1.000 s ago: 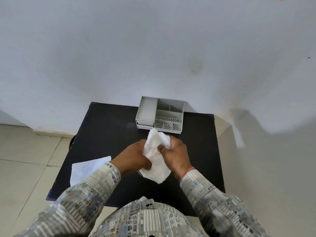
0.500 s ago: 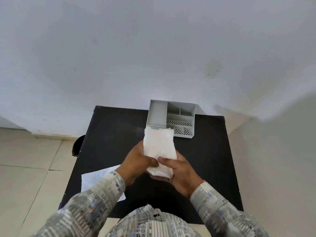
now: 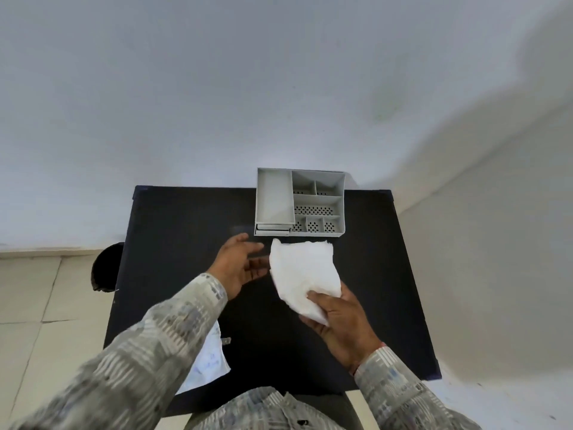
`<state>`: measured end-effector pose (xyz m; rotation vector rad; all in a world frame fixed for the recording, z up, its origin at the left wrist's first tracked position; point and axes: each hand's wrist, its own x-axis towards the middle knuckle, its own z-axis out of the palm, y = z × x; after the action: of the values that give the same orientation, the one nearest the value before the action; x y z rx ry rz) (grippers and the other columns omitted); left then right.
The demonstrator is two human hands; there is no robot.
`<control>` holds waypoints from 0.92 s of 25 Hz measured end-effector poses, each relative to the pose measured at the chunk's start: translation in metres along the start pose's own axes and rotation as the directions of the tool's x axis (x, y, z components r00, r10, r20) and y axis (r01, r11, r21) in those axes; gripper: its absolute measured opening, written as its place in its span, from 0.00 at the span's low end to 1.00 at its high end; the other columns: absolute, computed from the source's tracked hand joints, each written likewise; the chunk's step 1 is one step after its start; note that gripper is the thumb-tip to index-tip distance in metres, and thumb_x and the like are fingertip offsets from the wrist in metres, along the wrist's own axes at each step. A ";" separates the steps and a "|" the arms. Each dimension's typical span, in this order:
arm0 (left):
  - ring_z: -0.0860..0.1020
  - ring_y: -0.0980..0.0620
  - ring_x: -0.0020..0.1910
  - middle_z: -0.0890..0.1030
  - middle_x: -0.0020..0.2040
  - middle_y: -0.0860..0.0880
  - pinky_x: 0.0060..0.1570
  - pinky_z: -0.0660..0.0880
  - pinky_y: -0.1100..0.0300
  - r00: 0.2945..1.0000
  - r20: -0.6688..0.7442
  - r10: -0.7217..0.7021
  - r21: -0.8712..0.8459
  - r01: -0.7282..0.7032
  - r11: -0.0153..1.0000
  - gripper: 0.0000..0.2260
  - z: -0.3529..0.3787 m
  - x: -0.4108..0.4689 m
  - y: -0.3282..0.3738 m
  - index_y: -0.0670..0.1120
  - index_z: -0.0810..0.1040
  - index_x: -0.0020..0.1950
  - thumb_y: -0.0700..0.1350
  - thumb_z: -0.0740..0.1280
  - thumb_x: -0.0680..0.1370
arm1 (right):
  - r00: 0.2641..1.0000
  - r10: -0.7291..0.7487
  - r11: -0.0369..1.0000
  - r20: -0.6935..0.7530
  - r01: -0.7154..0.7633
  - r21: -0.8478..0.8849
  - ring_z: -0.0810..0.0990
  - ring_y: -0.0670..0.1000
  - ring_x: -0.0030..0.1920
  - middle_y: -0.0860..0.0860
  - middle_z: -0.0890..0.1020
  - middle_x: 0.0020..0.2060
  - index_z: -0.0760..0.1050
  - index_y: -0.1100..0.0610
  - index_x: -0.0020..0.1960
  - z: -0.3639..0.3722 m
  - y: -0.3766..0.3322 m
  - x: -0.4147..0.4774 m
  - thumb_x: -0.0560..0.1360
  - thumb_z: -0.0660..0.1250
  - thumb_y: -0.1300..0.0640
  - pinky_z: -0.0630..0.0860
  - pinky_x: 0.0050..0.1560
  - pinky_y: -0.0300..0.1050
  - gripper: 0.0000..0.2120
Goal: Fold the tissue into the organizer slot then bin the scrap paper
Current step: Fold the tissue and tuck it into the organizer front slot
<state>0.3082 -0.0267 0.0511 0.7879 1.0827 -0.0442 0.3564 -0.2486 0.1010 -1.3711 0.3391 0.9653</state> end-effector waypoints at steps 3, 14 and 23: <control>0.83 0.49 0.37 0.84 0.48 0.43 0.31 0.82 0.55 0.995 -0.062 -0.080 -0.140 0.071 0.988 0.06 0.022 0.036 0.006 0.45 0.77 0.55 0.35 0.65 0.83 | 1.000 -0.021 1.000 -0.024 0.021 0.007 0.87 0.58 0.56 0.52 0.88 0.57 0.79 0.51 0.65 -0.005 -0.001 -0.003 0.79 0.69 0.68 0.86 0.49 0.56 0.19; 0.84 0.50 0.36 0.85 0.39 0.45 0.37 0.81 0.55 0.983 -0.094 -0.157 -0.270 0.126 0.955 0.02 0.034 0.112 -0.004 0.40 0.82 0.51 0.38 0.70 0.81 | 0.998 -0.005 0.998 -0.055 0.008 0.056 0.85 0.59 0.59 0.52 0.87 0.59 0.78 0.50 0.66 -0.012 0.002 0.019 0.80 0.68 0.68 0.86 0.42 0.51 0.20; 0.82 0.51 0.38 0.85 0.43 0.46 0.38 0.81 0.53 0.970 -0.214 -0.110 -0.248 0.055 0.967 0.02 0.038 0.114 -0.014 0.41 0.83 0.52 0.37 0.71 0.80 | 0.997 0.052 0.997 -0.048 -0.049 0.066 0.84 0.60 0.60 0.54 0.85 0.61 0.77 0.53 0.68 -0.031 0.009 0.022 0.79 0.69 0.68 0.86 0.39 0.48 0.20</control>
<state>0.3884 -0.0212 -0.0392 0.5359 1.3103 0.1072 0.3723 -0.2695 0.0728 -1.3341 0.4411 0.9550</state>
